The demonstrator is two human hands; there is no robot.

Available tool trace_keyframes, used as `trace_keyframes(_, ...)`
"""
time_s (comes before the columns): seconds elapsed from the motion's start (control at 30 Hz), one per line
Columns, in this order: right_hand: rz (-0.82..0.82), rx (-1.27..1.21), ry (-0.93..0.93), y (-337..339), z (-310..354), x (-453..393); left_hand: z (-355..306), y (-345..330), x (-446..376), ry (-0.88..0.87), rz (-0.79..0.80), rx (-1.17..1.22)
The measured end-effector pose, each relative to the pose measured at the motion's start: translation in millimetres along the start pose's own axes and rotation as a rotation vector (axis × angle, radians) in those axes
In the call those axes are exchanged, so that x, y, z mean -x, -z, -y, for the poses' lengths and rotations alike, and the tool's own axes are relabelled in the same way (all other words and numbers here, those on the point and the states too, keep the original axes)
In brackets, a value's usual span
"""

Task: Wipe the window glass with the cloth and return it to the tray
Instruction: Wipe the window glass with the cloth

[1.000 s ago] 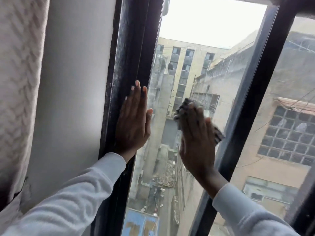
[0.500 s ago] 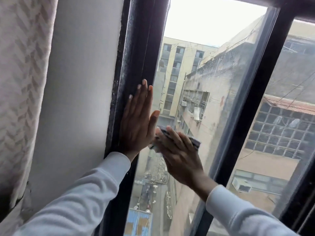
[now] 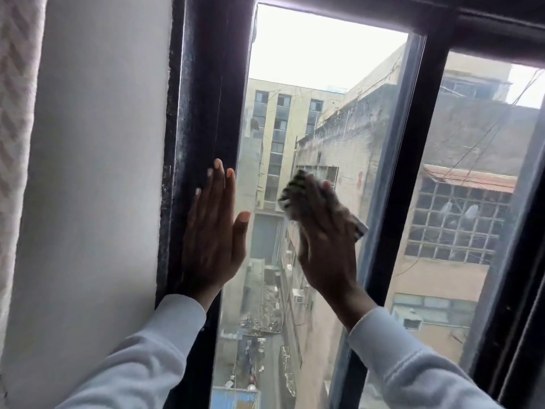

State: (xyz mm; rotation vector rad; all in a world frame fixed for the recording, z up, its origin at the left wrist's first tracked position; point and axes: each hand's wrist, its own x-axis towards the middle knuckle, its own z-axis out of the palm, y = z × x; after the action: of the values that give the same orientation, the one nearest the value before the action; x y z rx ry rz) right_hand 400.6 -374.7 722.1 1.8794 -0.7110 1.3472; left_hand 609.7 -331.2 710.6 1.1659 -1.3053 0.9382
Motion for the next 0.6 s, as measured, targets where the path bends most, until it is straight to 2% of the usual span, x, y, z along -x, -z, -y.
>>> trace_keyframes(0.03, -0.052, -0.028, -0.168, 0.3, 4.2, 18.1, -0.7, 0.1, 0.0, 0.002, -0.002, 0.0)
trace_keyframes(0.07, -0.066, -0.035, -0.25, -1.5, 15.9, 43.6, -1.0, -0.1, -0.5, -0.001, -0.008, -0.011)
trace_keyframes(0.1, -0.024, -0.021, -0.213, -4.0, 34.1, 69.5, -1.4, -0.4, -1.1, -0.005, -0.01, -0.021)
trace_keyframes(0.2, 0.121, 0.044, 0.236, -11.3, 51.1, 71.0, -0.2, 1.6, -1.9, -0.016, -0.013, 0.005)
trace_keyframes(0.23, 0.115, 0.065, 0.36, -10.0, 42.2, 44.6, 0.5, 1.9, -1.9, -0.028, -0.016, 0.029)
trace_keyframes(0.27, 0.096, 0.073, 0.406, -7.5, 30.6, 17.5, 1.0, 2.0, -1.4, -0.038, -0.017, 0.055)
trace_keyframes(0.3, 0.058, 0.057, 0.362, -3.7, 16.1, -5.3, 1.0, 2.6, -0.3, -0.039, -0.011, 0.086)
trace_keyframes(0.33, 0.001, 0.027, 0.242, 0.8, 2.2, -20.7, 1.7, 4.1, 0.2, -0.033, -0.003, 0.116)
trace_keyframes(0.4, -0.072, -0.019, -0.112, 13.2, -10.8, -13.4, -0.5, 7.0, 0.9, -0.02, 0.02, 0.155)
trace_keyframes(0.43, -0.097, -0.024, -0.194, 15.2, -7.8, 3.7, -2.5, 8.6, 1.1, -0.021, 0.03, 0.159)
trace_keyframes(0.47, -0.08, -0.022, -0.181, 15.0, -1.7, 24.3, -4.4, 10.2, 0.1, -0.02, 0.043, 0.156)
trace_keyframes(0.53, 0.027, -0.037, 0.023, 14.9, 10.6, 55.3, -10.9, 15.9, -4.0, 0.01, 0.072, 0.14)
trace_keyframes(0.6, 0.122, -0.07, 0.121, 22.8, 5.0, 60.0, -28.9, 20.1, -8.5, 0.016, 0.1, 0.076)
